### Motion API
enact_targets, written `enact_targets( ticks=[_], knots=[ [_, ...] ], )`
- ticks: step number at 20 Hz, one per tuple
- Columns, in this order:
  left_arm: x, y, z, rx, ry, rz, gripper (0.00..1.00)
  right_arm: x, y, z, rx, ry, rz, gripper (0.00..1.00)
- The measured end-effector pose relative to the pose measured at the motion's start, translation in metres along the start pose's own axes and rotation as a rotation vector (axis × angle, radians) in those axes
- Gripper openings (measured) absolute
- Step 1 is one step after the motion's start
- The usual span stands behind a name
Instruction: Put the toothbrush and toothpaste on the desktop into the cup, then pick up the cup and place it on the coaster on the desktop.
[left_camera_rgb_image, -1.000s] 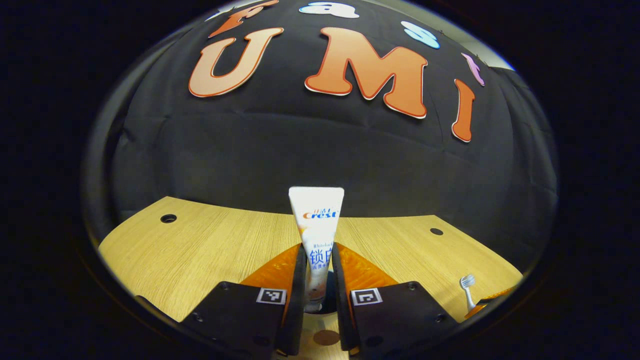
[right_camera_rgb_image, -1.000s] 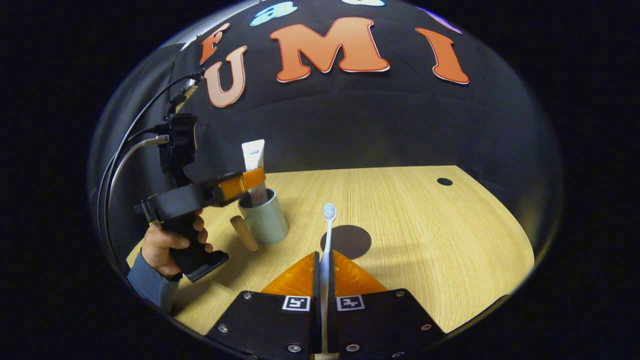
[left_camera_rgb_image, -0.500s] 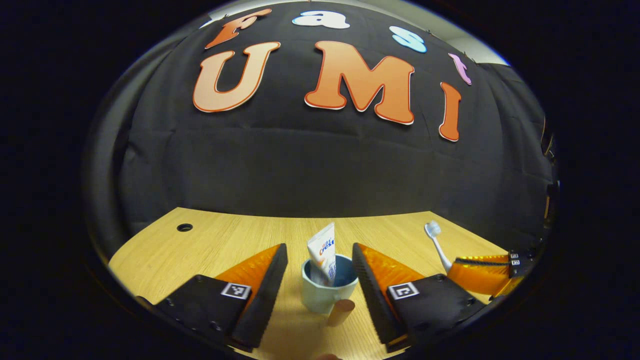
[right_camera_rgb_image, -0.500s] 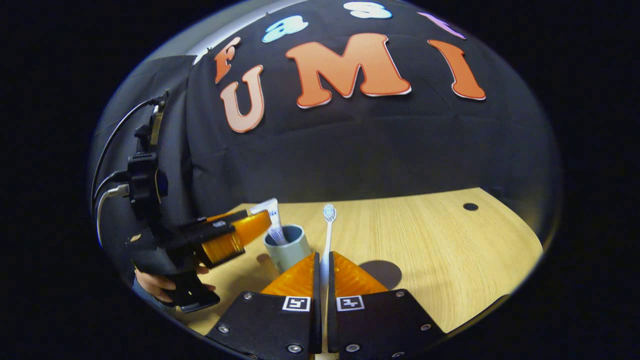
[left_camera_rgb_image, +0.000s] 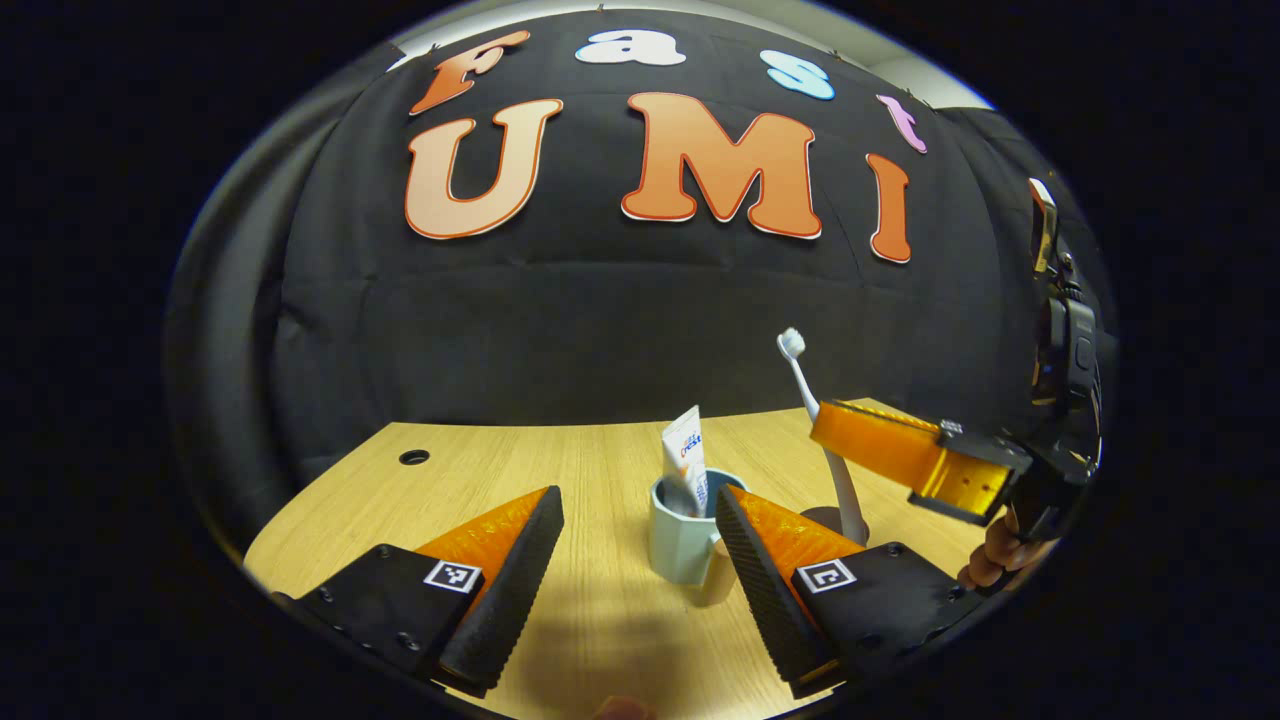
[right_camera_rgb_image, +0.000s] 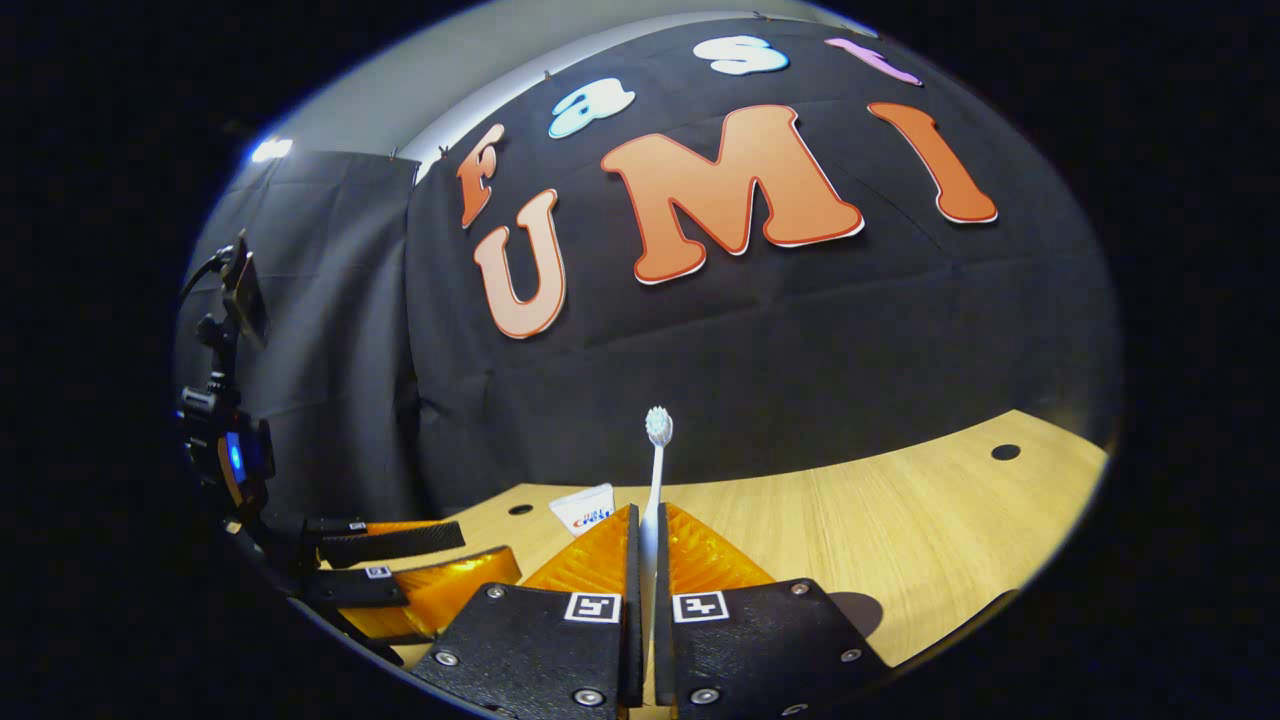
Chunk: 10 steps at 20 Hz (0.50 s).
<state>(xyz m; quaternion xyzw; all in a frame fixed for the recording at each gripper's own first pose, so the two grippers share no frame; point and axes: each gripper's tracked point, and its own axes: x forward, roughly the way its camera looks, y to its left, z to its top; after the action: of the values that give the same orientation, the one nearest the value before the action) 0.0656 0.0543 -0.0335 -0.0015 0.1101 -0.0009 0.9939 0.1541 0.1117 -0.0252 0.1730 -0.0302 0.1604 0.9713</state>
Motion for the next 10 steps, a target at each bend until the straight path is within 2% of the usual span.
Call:
enact_targets(
  ticks=[3, 10],
  knots=[
    [-0.009, 0.009, -0.007, -0.003, 0.007, 0.017, 1.0, 0.012, 0.005, 0.015, 0.04, -0.088, 0.025, 0.05],
    [-0.014, 0.022, -0.024, -0.024, 0.025, 0.037, 0.99, 0.043, 0.008, 0.039, 0.096, -0.268, 0.028, 0.05]
  ],
)
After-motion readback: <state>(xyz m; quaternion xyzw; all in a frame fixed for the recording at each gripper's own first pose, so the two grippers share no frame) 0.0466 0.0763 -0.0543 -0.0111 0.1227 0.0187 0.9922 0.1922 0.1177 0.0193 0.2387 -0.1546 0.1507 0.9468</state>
